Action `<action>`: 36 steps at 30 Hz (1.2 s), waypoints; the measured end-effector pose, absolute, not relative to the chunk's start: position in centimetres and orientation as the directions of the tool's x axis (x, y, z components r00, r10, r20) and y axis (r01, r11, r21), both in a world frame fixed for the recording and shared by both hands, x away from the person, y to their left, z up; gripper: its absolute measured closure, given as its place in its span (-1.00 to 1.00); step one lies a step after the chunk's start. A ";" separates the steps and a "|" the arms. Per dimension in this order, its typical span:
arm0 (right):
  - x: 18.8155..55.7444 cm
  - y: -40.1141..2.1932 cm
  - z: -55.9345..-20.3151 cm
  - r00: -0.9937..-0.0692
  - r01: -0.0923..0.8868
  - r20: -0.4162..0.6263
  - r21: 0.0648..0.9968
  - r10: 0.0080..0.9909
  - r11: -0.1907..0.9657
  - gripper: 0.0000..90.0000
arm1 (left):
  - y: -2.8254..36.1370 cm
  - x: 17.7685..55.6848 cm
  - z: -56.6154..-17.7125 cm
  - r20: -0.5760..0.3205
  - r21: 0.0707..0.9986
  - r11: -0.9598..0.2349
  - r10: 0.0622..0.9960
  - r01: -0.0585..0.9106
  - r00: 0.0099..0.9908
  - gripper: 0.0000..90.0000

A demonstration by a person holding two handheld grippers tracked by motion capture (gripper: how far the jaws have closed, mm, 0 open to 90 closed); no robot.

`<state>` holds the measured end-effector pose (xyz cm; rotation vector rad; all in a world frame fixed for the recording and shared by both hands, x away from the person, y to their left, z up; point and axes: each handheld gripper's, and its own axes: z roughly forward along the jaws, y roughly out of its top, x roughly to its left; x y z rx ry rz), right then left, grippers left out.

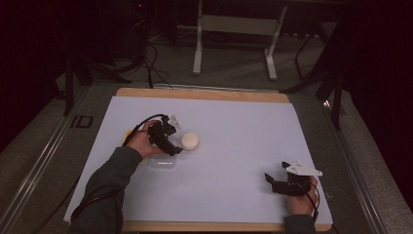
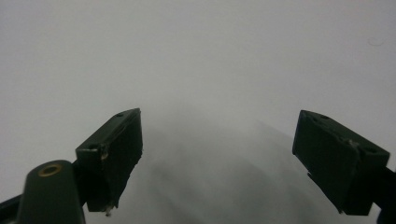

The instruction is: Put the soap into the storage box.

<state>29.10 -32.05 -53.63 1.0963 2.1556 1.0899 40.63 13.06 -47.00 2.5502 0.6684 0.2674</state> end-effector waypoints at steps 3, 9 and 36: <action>29.1 -32.0 -53.6 -0.562 0.439 -0.063 0.822 0.824 0.363 -0.65 | 12.8 40.9 -47.1 0.055 0.496 -0.766 0.497 0.408 0.866 -0.62; 29.1 -32.0 -53.6 -0.563 0.439 -0.063 0.822 0.824 0.363 -0.65 | 12.1 41.4 -47.4 0.053 0.468 -0.782 0.490 0.411 0.870 -0.66; 29.1 -32.1 -53.6 -0.561 0.439 -0.061 0.824 0.826 0.358 -0.65 | 10.9 43.9 -48.9 0.012 0.427 -0.764 0.540 0.484 0.841 -0.85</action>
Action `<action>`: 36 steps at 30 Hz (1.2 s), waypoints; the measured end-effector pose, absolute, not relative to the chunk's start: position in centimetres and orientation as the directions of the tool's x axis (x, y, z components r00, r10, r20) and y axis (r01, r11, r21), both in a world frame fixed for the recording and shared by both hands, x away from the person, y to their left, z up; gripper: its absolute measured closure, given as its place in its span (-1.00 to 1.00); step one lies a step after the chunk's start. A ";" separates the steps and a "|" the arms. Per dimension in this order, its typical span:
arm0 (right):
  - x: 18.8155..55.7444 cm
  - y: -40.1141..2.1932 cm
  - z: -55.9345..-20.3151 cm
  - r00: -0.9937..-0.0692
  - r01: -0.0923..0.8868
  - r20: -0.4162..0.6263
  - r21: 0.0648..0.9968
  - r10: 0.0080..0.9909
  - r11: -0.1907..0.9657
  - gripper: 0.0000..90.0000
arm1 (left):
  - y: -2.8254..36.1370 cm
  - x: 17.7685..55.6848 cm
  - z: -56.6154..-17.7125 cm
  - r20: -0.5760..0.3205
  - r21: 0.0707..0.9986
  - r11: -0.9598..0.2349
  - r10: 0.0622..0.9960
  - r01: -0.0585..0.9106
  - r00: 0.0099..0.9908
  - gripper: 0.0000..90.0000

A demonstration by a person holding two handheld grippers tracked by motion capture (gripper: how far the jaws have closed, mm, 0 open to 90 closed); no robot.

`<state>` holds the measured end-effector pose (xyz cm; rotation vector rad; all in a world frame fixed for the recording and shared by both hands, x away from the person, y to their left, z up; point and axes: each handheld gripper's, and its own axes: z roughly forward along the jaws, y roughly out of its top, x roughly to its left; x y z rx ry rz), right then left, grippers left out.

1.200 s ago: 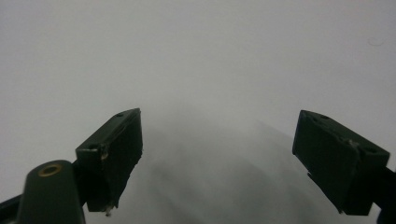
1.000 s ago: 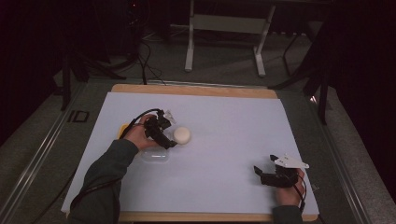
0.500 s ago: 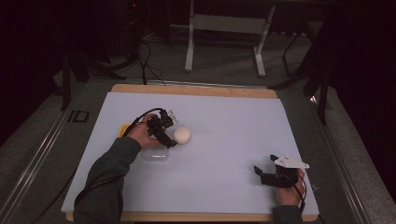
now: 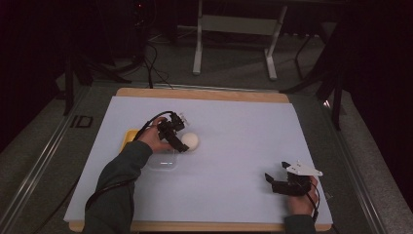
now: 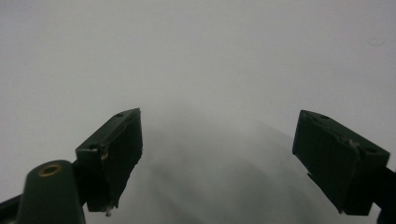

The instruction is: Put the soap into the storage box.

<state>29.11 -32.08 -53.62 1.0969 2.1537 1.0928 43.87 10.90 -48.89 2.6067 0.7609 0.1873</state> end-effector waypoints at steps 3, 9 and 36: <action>29.1 -32.1 -53.6 -0.560 0.439 -0.061 0.824 0.826 0.359 -0.65 | 10.6 44.2 -48.9 0.010 0.421 -0.762 0.546 0.491 0.838 -0.90; 29.1 -32.1 -53.6 -0.559 0.439 -0.060 0.825 0.827 0.357 -0.65 | 10.1 44.4 -48.8 0.015 0.422 -0.761 0.548 0.492 0.836 -0.93; 29.1 -32.2 -53.6 -0.559 0.440 -0.054 0.827 0.827 0.351 -0.65 | 7.5 45.8 -50.7 -0.032 0.359 -0.784 0.533 0.507 0.846 -0.75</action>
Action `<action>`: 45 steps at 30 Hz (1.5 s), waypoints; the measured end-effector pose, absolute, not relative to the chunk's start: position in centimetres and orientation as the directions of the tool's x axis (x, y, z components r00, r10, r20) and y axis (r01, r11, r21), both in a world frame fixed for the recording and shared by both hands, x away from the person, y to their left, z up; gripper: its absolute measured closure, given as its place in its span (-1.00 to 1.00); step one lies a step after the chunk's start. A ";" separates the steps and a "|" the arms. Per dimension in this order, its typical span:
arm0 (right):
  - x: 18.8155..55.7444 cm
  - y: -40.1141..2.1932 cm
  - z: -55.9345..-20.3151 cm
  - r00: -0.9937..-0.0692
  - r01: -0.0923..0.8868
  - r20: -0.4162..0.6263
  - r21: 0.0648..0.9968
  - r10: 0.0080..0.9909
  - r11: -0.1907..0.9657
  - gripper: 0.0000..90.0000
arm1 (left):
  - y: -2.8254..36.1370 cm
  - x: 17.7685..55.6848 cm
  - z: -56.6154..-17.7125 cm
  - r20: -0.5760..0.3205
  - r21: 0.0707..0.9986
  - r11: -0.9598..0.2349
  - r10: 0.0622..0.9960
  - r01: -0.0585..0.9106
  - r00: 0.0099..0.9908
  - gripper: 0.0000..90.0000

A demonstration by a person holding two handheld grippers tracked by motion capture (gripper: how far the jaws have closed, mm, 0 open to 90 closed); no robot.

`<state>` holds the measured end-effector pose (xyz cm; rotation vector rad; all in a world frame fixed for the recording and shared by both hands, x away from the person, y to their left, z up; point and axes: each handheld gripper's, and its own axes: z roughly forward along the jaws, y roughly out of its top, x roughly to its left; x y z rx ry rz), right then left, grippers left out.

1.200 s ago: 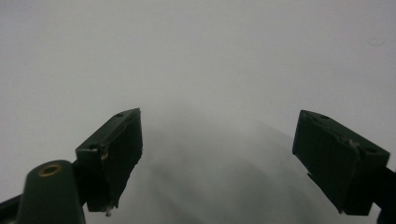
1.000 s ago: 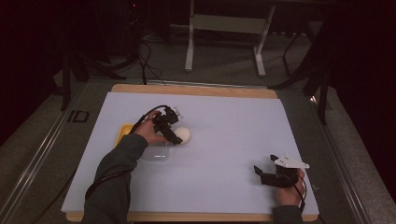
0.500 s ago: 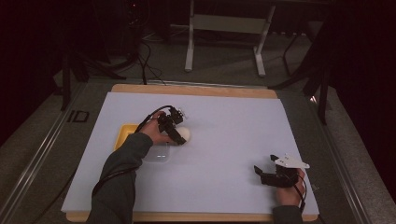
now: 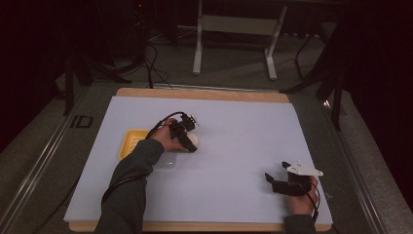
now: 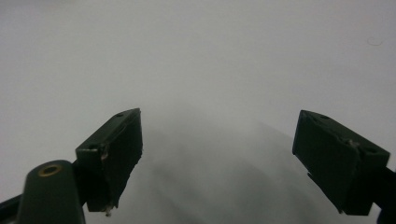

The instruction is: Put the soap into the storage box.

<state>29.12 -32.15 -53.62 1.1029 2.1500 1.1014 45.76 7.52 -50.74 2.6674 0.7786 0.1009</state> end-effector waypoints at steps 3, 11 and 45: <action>29.1 -32.2 -53.6 -0.560 0.439 -0.054 0.827 0.827 0.352 -0.65 | 7.3 45.8 -50.9 -0.028 0.355 -0.784 0.535 0.508 0.845 -0.69; 29.1 -32.2 -53.6 -0.559 0.440 -0.052 0.827 0.827 0.350 -0.65 | 6.6 45.9 -51.0 -0.004 0.320 -0.804 0.528 0.502 0.849 -0.66; 29.1 -32.2 -53.6 -0.560 0.441 -0.049 0.828 0.827 0.347 -0.65 | 4.9 46.1 -50.2 0.006 0.157 -0.864 0.484 0.477 0.875 -0.47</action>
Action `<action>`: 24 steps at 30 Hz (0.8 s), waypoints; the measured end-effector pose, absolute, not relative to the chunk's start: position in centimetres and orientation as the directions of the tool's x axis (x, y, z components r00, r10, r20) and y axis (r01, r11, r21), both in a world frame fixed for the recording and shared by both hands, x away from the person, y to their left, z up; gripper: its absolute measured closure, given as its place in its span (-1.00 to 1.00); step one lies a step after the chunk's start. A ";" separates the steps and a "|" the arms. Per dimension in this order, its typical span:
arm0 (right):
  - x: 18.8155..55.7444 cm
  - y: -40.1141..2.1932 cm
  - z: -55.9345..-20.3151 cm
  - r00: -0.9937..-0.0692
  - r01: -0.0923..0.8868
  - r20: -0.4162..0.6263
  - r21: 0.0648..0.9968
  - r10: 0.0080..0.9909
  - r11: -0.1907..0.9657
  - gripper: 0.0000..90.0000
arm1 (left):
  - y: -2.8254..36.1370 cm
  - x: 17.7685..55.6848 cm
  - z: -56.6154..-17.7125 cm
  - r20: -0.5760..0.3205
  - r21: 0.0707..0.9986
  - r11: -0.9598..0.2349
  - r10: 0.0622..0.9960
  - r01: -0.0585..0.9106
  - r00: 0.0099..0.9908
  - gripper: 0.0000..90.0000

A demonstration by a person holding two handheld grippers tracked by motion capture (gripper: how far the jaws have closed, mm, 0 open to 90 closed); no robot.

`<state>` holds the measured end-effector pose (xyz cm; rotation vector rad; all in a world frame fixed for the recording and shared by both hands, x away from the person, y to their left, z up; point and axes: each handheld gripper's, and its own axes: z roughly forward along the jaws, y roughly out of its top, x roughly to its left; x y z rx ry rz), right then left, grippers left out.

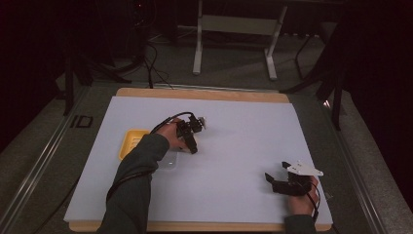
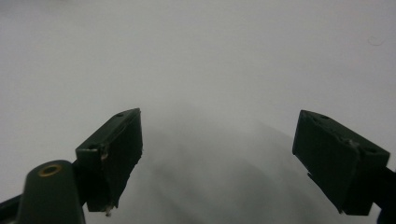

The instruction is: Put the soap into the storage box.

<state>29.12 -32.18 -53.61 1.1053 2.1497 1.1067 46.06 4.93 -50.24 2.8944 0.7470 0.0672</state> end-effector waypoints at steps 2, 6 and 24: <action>29.1 -32.2 -53.6 -0.559 0.440 -0.050 0.828 0.827 0.348 -0.65 | 4.9 46.0 -50.2 0.008 0.161 -0.865 0.482 0.475 0.876 -0.47; 29.1 -32.2 -53.6 -0.559 0.440 -0.051 0.828 0.827 0.348 -0.65 | 4.8 45.9 -49.9 0.006 0.164 -0.870 0.472 0.465 0.881 -0.47; 29.1 -32.2 -53.6 -0.559 0.439 -0.054 0.828 0.828 0.350 -0.65 | 5.0 45.0 -47.2 0.021 0.191 -0.889 0.427 0.416 0.904 -0.46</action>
